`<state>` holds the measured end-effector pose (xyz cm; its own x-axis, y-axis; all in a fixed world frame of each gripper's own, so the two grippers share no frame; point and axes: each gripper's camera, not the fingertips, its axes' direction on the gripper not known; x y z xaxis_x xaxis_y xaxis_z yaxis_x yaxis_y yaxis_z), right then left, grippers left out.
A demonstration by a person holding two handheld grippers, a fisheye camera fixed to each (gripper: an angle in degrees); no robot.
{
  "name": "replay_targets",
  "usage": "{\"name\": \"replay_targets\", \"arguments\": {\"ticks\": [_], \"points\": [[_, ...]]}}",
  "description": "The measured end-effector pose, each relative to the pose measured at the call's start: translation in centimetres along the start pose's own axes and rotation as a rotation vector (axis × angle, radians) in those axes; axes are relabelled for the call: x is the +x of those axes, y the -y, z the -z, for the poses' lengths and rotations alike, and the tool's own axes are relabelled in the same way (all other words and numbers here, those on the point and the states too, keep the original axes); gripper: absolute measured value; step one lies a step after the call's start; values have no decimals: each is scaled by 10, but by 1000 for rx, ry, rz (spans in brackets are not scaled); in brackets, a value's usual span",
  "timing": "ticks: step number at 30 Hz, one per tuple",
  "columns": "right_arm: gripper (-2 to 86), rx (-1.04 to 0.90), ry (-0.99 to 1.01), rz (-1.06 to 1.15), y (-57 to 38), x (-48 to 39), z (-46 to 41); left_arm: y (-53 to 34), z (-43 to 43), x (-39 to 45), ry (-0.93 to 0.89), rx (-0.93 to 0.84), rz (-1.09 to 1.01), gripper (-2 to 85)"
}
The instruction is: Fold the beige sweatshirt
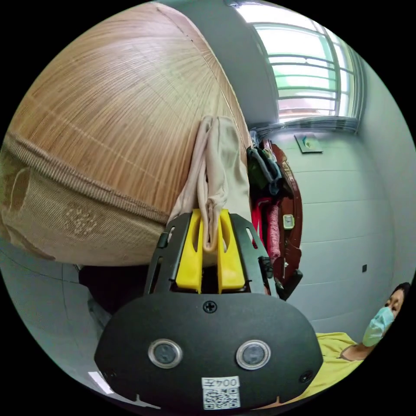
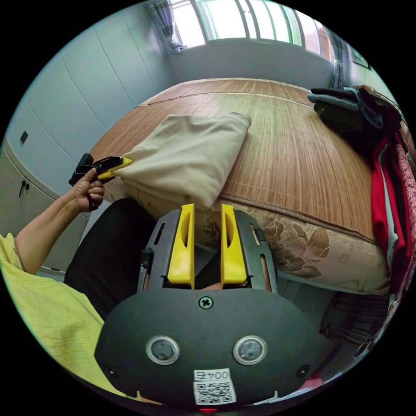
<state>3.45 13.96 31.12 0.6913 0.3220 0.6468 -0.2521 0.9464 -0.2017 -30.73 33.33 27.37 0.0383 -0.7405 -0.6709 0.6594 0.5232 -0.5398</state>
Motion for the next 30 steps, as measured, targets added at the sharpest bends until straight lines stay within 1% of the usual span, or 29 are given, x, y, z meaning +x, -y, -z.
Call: {"name": "replay_targets", "arguments": {"ticks": [3, 5, 6, 7, 8, 10, 11, 16, 18, 19, 20, 23, 27, 29, 30], "points": [[99, 12, 21, -22, -2, 8, 0, -26, 19, 26, 61, 86, -40, 36], [101, 6, 37, -31, 0, 11, -3, -51, 35, 77, 206, 212, -180, 27], [103, 3, 39, -31, 1, 11, -4, -57, 36, 93, 237, 244, -232, 24], [106, -4, 39, -33, 4, 11, -7, -66, 33, 123, 288, 289, -332, 19], [111, -21, 40, -35, 7, 10, -12, -69, 21, 152, 322, 287, -433, 15], [118, -57, 38, -44, 12, 9, -21, -64, -8, 184, 339, 218, -536, 11], [122, -65, 32, -47, 15, 8, -25, -58, -30, 198, 347, 172, -549, 8], [128, -66, 15, -45, 25, -1, -35, -33, -104, 215, 415, 37, -481, 3], [114, -60, 0, -34, 26, -4, -37, -32, -130, 218, 489, -23, -455, 3], [107, -51, 3, -33, 27, -5, -36, -34, -149, 217, 557, -96, -443, 3], [102, -37, -1, -35, 26, -5, -34, -43, -152, 222, 561, -58, -487, 4], [101, -16, -3, -35, 22, -7, -33, -61, -154, 231, 510, 0, -498, 6], [101, -8, 2, -42, 20, -9, -33, -74, -160, 271, 522, -52, -517, 7], [100, -8, 33, -56, 21, -6, -30, -107, -162, 319, 437, -71, -681, 10], [100, -10, 45, -62, 21, -5, -29, -117, -164, 331, 421, -80, -719, 12]]}}
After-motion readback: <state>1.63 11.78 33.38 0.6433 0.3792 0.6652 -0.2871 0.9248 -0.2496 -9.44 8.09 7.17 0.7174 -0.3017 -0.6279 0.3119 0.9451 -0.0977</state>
